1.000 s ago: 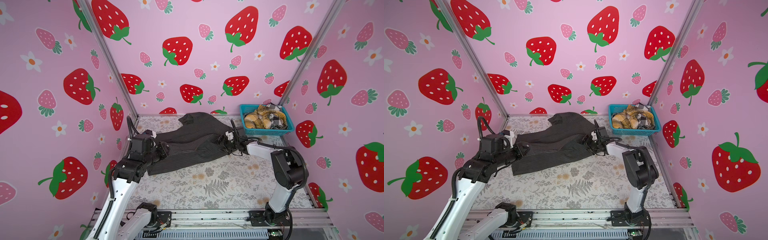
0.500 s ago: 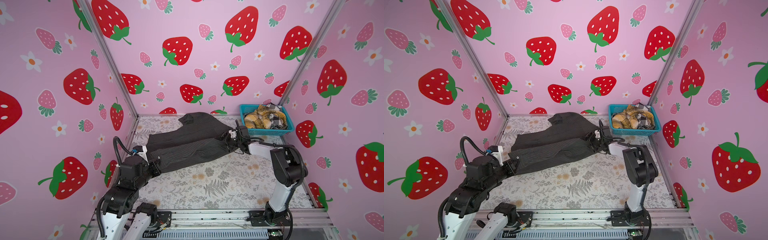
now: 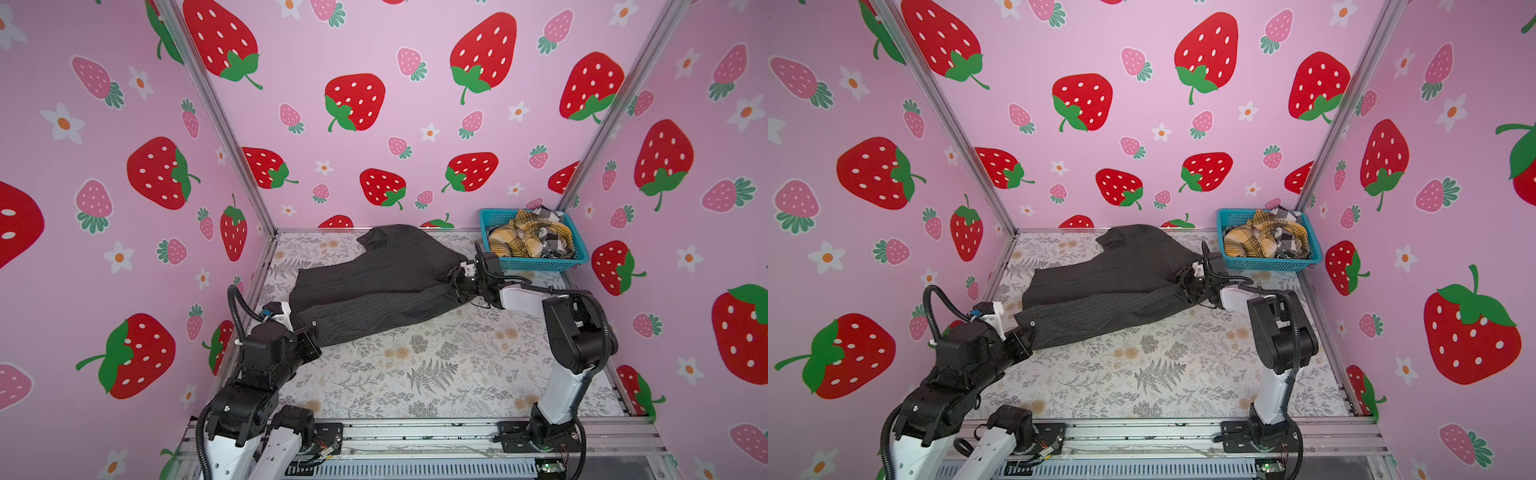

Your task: Fold and stack the long sleeve shirts

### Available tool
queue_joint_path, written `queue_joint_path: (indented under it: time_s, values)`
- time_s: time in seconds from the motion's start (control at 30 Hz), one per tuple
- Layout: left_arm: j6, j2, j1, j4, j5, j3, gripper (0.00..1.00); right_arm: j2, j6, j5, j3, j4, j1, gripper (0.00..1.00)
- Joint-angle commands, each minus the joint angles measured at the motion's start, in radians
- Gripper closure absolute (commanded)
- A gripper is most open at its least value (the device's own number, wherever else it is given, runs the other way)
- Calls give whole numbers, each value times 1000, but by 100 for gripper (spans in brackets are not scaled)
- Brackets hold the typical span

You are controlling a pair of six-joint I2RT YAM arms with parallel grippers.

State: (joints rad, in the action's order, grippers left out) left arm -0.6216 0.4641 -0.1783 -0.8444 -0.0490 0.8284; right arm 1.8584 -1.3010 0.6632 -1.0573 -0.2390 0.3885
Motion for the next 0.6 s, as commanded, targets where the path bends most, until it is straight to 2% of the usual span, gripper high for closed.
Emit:
queue_joint_path:
  time_s: [0.0, 0.13, 0.27, 0.33, 0.43, 0.5, 0.57]
  values:
    - [-28, -4, 5, -15, 63, -6, 100, 33, 27, -25, -24, 53, -11, 55]
    - [-97, 82, 8, -60, 136, -9, 100, 25, 48, -43, -27, 69, -15, 73]
    - [-113, 269, 42, 3, 90, 24, 100, 30, 67, -40, -34, 79, -32, 93]
    - [-84, 365, 89, 66, 36, 67, 100, 35, 76, -32, -42, 79, -40, 100]
    - [-51, 534, 231, 135, -77, 153, 100, 42, 90, -19, -67, 76, -48, 100]
    - [-56, 652, 353, 191, -250, 207, 100, 44, 88, -4, -70, 36, -50, 100]
    - [-67, 733, 425, 237, -355, 228, 100, 42, 95, -3, -63, 25, -50, 100]
